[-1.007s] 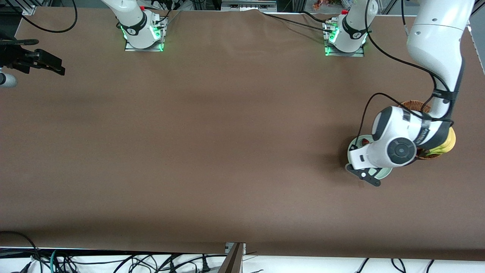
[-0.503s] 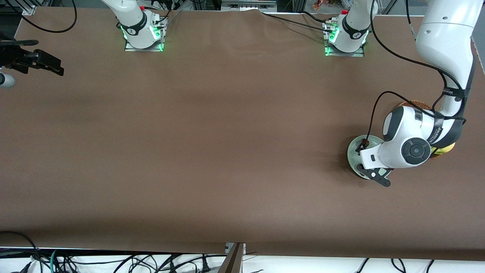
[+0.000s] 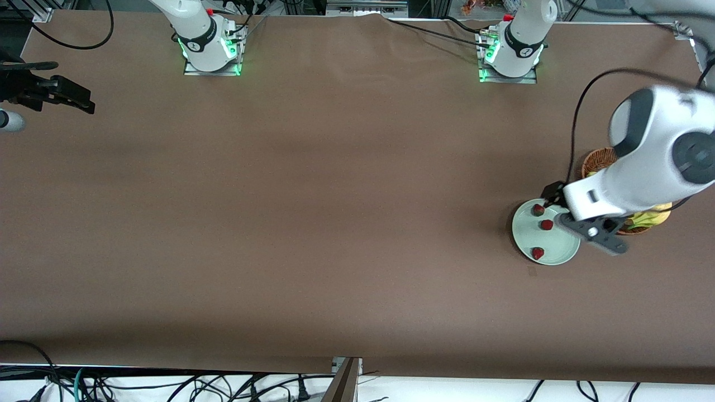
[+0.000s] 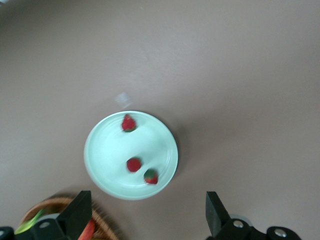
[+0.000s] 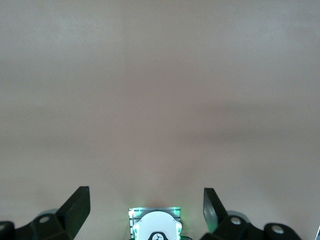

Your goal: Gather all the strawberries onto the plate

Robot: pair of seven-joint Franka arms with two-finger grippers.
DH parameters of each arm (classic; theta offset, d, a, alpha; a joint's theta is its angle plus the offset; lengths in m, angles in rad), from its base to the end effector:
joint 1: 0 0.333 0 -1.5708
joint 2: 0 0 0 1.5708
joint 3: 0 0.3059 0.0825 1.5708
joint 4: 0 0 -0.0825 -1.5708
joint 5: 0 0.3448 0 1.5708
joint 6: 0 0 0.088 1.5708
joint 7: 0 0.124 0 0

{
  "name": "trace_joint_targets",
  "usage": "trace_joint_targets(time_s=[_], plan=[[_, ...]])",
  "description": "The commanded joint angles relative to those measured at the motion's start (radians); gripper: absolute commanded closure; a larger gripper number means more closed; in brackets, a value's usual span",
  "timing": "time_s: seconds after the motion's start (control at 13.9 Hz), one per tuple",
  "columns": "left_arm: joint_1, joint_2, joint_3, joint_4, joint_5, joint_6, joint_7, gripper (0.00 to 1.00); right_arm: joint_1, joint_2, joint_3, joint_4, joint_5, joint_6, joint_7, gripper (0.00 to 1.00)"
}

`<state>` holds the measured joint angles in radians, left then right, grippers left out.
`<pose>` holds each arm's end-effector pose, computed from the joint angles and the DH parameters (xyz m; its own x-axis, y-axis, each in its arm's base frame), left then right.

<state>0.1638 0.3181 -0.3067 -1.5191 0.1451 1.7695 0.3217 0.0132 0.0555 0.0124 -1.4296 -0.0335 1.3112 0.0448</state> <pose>0.6048 -0.0503 0.4644 0.8832 -0.4645 -0.0646 -0.4669 -0.8839 -0.0269 0.5010 0.0079 0.6083 0.9848 -0.0280 -0.1712 -0.0214 -0.9990 0.0404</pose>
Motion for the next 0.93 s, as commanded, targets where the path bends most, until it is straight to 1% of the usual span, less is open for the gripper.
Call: trace_joint_targets(time_s=[0.0,0.14,0.22,0.29,0.36,0.43,0.58,0.65,0.86], plan=[[0.022,-0.080,0.008,0.043,-0.025,-0.060,-0.053,0.00,-0.010,0.009,0.012,0.026,-0.017,-0.007,-0.016,0.00],[0.026,-0.111,0.018,0.071,-0.032,-0.103,-0.096,0.00,-0.010,0.009,0.011,0.026,-0.017,-0.007,-0.016,0.00],[0.025,-0.131,0.052,0.068,-0.062,-0.107,-0.122,0.00,-0.010,0.009,0.011,0.026,-0.017,-0.007,-0.016,0.00],[0.013,-0.170,0.105,0.051,-0.106,-0.110,-0.151,0.00,-0.010,0.009,0.011,0.026,-0.017,-0.006,-0.016,0.00],[-0.016,-0.204,0.176,0.016,-0.172,-0.108,-0.176,0.00,-0.010,0.009,0.012,0.026,-0.017,-0.006,-0.014,0.00],[-0.067,-0.249,0.264,-0.024,-0.227,-0.105,-0.185,0.00,-0.010,0.009,0.012,0.026,-0.016,-0.006,-0.016,0.00],[-0.179,-0.298,0.378,-0.094,-0.225,-0.105,-0.197,0.00,-0.010,0.009,0.012,0.026,-0.017,-0.006,-0.016,0.00],[-0.214,-0.300,0.408,-0.104,-0.220,-0.105,-0.226,0.00,-0.010,0.009,0.011,0.026,-0.016,-0.006,-0.016,0.00],[-0.224,-0.301,0.408,-0.107,-0.206,-0.102,-0.271,0.00,-0.010,0.009,0.011,0.026,-0.016,-0.007,-0.016,0.00]])
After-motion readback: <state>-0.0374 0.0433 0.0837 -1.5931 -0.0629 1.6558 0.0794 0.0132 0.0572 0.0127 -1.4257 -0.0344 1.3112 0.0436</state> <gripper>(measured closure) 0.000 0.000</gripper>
